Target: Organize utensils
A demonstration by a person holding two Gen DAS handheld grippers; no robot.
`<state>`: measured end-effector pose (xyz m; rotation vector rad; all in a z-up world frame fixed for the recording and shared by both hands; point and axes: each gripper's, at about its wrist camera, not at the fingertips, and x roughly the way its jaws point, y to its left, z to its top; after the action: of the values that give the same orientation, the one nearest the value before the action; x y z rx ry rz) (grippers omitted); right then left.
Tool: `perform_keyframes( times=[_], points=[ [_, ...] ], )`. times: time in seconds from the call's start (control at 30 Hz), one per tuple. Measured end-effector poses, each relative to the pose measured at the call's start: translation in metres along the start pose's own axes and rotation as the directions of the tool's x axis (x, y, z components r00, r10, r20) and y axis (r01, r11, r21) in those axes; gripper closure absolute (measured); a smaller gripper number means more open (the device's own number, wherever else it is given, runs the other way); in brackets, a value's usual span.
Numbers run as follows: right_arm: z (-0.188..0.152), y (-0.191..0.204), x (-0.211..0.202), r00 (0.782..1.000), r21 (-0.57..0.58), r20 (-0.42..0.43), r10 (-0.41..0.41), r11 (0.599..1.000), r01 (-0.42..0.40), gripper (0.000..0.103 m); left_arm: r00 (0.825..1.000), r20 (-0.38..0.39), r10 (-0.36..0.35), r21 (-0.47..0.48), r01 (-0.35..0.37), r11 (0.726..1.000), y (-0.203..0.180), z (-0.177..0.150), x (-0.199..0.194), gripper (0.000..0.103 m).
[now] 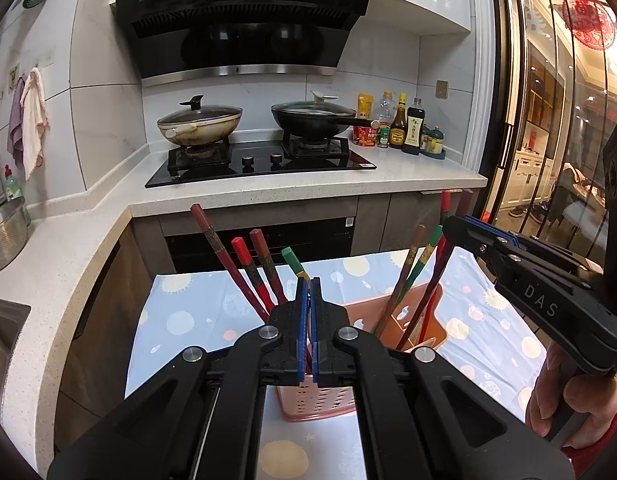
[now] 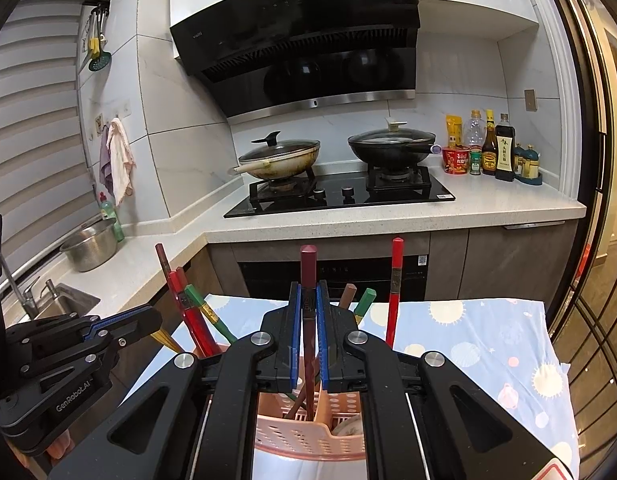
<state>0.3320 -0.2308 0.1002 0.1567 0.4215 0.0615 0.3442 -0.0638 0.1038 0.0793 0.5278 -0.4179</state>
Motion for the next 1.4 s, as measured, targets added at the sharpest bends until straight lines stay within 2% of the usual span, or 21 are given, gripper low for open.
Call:
perform_keyframes(
  times=[0.33, 0.37, 0.4, 0.43, 0.47, 0.6, 0.63, 0.73, 1.03, 1.4],
  points=[
    [-0.002, 0.0, 0.001, 1.0, -0.007, -0.021, 0.008, 1.0, -0.008, 0.096, 1.0, -0.006, 0.003, 0.006, -0.003, 1.0, -0.004, 0.0, 0.002, 0.101],
    [-0.002, 0.0, -0.001, 1.0, -0.006, -0.016, 0.006, 1.0, -0.007, 0.088, 1.0, -0.005, 0.012, 0.005, -0.012, 1.0, -0.005, -0.001, 0.002, 0.097],
    [-0.003, 0.0, -0.003, 1.0, -0.006, -0.013, 0.001, 1.0, -0.001, 0.083, 1.0, -0.008, 0.019, 0.003, -0.019, 1.0, -0.005, -0.001, 0.002, 0.081],
    [-0.004, -0.001, -0.007, 1.0, -0.001, -0.005, 0.003, 1.0, -0.003, 0.068, 1.0, -0.006, 0.03, -0.003, -0.03, 1.0, -0.005, -0.002, 0.002, 0.071],
    [-0.004, -0.001, -0.011, 1.0, 0.006, 0.005, 0.002, 1.0, -0.002, 0.06, 0.999, 0.003, 0.048, -0.008, -0.048, 0.999, -0.005, -0.003, 0.0, 0.056],
    [-0.009, -0.001, -0.024, 1.0, 0.016, -0.003, 0.004, 1.0, -0.004, 0.06, 0.998, 0.011, 0.059, -0.01, -0.059, 0.998, -0.007, -0.009, -0.008, 0.051],
    [-0.011, -0.001, -0.028, 1.0, 0.02, -0.008, 0.002, 1.0, -0.002, 0.056, 0.998, 0.011, 0.062, -0.013, -0.062, 0.998, -0.007, -0.01, -0.01, 0.049],
    [-0.019, 0.002, -0.042, 1.0, 0.028, -0.025, -0.004, 1.0, 0.005, 0.05, 0.996, 0.023, 0.083, -0.015, -0.083, 0.996, -0.011, -0.015, -0.02, 0.033],
    [-0.049, 0.014, -0.089, 0.994, -0.016, -0.054, -0.094, 0.995, 0.094, 0.042, 0.995, 0.048, 0.091, -0.019, -0.091, 0.996, -0.025, -0.036, -0.059, 0.02],
    [-0.084, 0.013, -0.132, 0.985, 0.007, -0.118, -0.126, 0.992, 0.128, 0.038, 0.996, 0.018, 0.088, -0.022, -0.087, 0.996, -0.039, -0.075, -0.091, 0.014]
  ],
)
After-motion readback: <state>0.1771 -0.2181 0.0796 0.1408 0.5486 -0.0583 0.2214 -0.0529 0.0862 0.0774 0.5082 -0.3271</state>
